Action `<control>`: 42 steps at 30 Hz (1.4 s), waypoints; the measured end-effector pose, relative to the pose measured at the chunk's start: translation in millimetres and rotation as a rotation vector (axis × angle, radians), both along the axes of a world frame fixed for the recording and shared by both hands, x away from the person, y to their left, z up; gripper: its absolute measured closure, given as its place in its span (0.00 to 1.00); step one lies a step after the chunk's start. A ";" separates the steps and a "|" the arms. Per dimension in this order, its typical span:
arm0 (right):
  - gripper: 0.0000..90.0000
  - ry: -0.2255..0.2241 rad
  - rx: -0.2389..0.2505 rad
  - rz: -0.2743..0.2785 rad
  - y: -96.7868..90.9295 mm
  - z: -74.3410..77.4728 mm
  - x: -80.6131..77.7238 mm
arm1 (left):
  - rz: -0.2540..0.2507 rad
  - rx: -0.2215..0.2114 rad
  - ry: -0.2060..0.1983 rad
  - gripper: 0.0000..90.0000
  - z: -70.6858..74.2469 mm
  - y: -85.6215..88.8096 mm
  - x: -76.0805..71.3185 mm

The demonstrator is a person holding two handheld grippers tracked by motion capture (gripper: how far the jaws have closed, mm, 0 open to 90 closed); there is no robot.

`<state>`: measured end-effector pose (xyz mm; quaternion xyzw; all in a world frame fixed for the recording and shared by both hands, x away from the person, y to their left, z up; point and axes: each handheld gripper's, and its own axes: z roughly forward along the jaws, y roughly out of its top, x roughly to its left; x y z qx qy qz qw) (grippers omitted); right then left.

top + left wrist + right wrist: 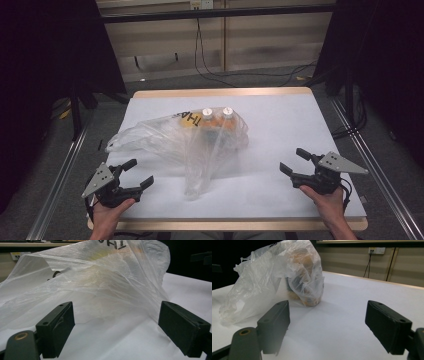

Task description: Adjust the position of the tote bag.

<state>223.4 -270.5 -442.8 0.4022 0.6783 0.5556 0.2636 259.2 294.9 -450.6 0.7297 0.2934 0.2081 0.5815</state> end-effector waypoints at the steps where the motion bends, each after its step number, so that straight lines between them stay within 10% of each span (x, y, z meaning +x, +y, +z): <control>1: 0.25 0.009 0.008 0.005 0.2 0.2 0.0 | 0.003 -0.007 0.007 0.15 -0.3 -0.1 0.4; 22: 0.52 0.140 -0.029 0.221 33.0 0.8 1.9 | -0.035 0.019 0.073 0.27 0.5 -2.9 -1.7; 42: 0.78 0.210 -0.096 0.489 103.5 -4.7 6.5 | -0.080 0.053 0.077 0.40 2.9 -8.3 -4.8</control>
